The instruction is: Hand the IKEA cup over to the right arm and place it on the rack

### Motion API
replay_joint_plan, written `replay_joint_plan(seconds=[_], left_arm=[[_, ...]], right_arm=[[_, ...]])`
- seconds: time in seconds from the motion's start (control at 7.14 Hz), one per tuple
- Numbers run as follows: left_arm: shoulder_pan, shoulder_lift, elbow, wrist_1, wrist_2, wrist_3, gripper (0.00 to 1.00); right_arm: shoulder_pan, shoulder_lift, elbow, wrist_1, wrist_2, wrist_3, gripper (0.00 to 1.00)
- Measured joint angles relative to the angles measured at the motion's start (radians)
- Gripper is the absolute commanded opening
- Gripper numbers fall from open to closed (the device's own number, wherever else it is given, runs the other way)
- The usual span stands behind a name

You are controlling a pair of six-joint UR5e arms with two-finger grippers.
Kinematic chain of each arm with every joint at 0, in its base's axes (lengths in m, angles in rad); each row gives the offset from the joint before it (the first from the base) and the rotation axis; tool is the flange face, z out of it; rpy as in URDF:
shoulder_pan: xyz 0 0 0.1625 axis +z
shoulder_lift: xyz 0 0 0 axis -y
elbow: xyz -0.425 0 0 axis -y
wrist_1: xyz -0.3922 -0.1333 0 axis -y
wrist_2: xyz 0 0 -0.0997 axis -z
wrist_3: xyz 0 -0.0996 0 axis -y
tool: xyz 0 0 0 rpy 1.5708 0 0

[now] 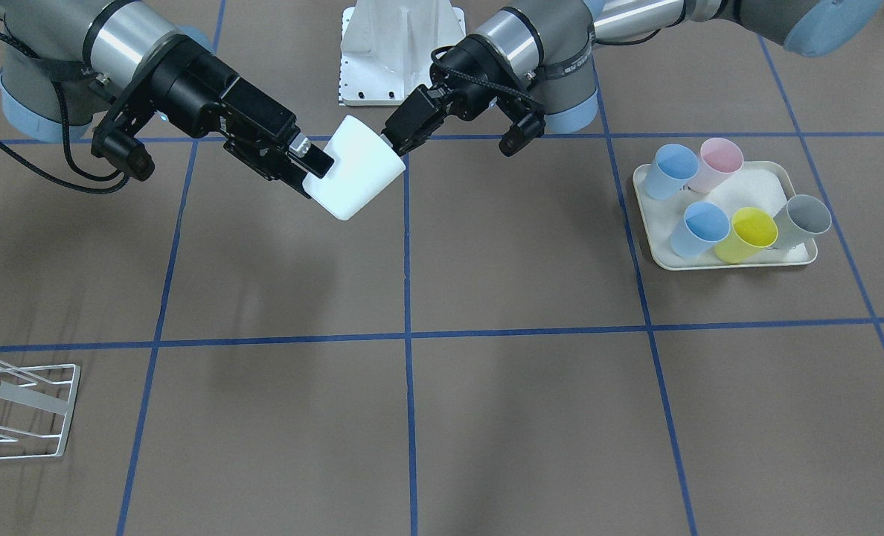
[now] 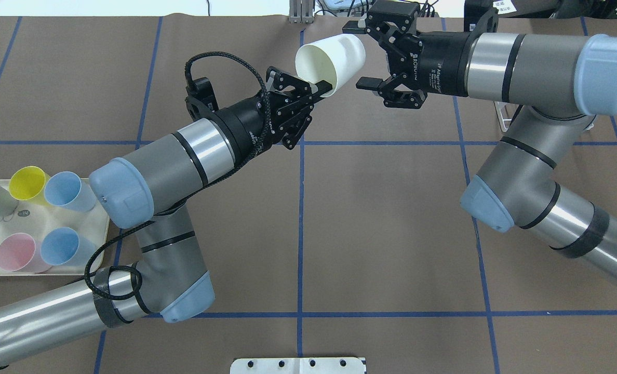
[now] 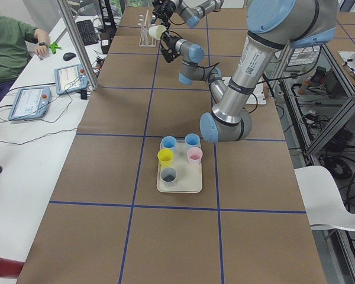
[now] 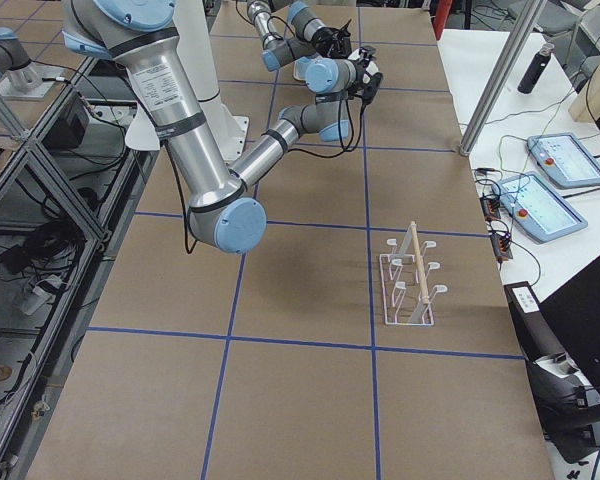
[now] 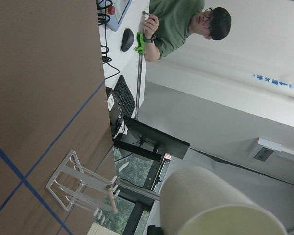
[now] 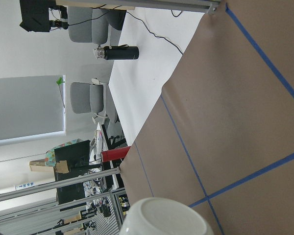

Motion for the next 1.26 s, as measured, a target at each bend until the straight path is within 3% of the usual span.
replay_joint_plan(seconds=[0.14,0.28,0.42,0.56,0.7,1.26], left_arm=[[0.002,-0.011,0.0,0.004,0.0,0.0,0.0],[0.005,-0.017,0.002,0.006,0.001,0.0,0.0],[0.007,-0.022,0.004,0.009,0.001,0.0,0.0],[0.008,-0.023,0.007,0.011,0.002,0.0,0.66],[0.007,-0.023,0.012,0.011,0.001,0.002,1.0],[-0.006,-0.013,0.013,0.007,-0.002,0.017,1.0]], right_arm=[[-0.001,0.0,-0.001,0.0,0.0,0.0,1.0],[-0.003,0.0,-0.002,0.0,0.0,0.0,0.84],[-0.003,0.001,-0.002,0.0,0.0,0.0,0.12],[-0.003,0.003,-0.002,0.0,0.0,0.0,0.0],[-0.004,0.006,-0.003,-0.001,0.0,0.0,0.0],[0.018,-0.003,-0.001,0.0,0.002,-0.01,0.0]])
